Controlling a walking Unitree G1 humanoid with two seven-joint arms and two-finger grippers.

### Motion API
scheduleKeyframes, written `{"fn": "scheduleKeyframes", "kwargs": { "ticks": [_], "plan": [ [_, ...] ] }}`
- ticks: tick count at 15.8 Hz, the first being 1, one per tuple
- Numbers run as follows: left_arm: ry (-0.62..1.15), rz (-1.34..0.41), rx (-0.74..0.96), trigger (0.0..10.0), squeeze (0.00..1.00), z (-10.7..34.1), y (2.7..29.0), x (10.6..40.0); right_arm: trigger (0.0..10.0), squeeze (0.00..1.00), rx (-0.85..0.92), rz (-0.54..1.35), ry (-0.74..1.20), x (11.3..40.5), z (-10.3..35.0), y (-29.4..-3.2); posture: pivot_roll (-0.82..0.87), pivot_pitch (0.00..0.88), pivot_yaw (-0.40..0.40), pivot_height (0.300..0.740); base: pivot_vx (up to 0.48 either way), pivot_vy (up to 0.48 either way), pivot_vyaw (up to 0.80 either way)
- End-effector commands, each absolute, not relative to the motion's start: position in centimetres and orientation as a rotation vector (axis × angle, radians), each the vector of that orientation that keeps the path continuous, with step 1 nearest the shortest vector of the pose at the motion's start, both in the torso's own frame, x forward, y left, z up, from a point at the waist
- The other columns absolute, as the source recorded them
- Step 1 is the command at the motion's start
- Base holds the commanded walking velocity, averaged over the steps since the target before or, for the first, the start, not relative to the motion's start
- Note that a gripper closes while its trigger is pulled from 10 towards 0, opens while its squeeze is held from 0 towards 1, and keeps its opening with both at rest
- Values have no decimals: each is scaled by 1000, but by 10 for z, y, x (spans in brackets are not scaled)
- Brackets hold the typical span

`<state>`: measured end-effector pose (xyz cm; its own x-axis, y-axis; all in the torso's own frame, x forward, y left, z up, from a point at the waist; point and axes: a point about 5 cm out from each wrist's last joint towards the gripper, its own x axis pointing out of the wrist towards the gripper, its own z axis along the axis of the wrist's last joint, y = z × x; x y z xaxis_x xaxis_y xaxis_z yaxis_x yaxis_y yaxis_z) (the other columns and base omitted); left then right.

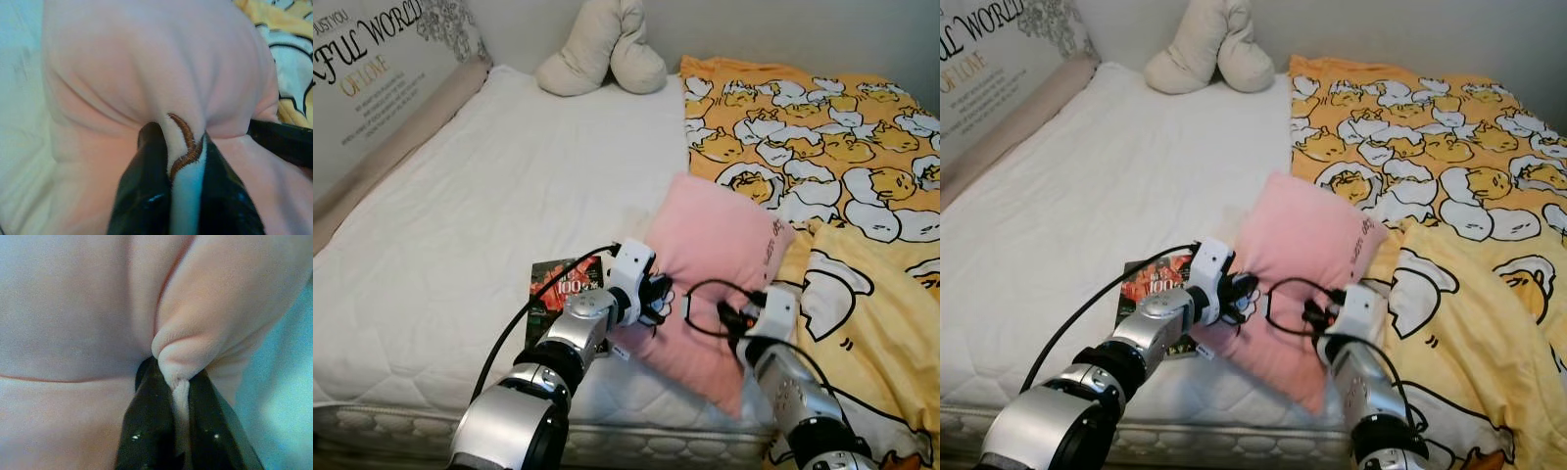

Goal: Clean up the room

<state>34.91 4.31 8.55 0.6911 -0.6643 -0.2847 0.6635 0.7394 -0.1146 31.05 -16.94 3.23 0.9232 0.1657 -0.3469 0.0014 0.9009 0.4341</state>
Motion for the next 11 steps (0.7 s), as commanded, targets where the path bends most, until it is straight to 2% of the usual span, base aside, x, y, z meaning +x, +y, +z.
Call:
{"fn": "scheduleKeyframes", "kwargs": {
  "ticks": [1, 3, 5, 7, 8, 9, 11],
  "plan": [
    [208, -776, -26, 0, 0, 109, 37, 357, 0, 0, 448, 141, 283, 327, 61, -161, 94, 0, 32, 740, 0, 0, 0],
    [163, -764, -22, 0, 0, 119, 38, 361, 0, 0, 430, 160, 220, 333, 78, -161, 97, 0, 31, 740, 0, 0, 0],
    [9, -747, -60, 0, 0, 148, 37, 361, 0, 0, 338, 212, 30, 346, 133, -164, 98, 0, 28, 740, 0, 0, 0],
    [-9, -692, -86, 0, 0, 151, 41, 361, 0, 0, 258, 222, 1, 348, 145, -166, 102, 0, 21, 740, 0, 0, 0],
    [-25, -611, -72, 8471, 0, 152, 45, 364, 0, 0, 252, 209, -6, 348, 145, -168, 111, 0, 13, 740, 0, 0, 0],
    [-17, -519, -110, 10000, 0, 151, 52, 369, 0, 0, 258, 192, 2, 348, 140, -168, 115, 0, 14, 740, 0, 0, 0],
    [-16, -481, -120, 10000, 0, 153, 54, 369, 0, 0, 247, 205, 1, 346, 139, -162, 111, 0, 23, 740, 0, 0, 494]
  ]
}}
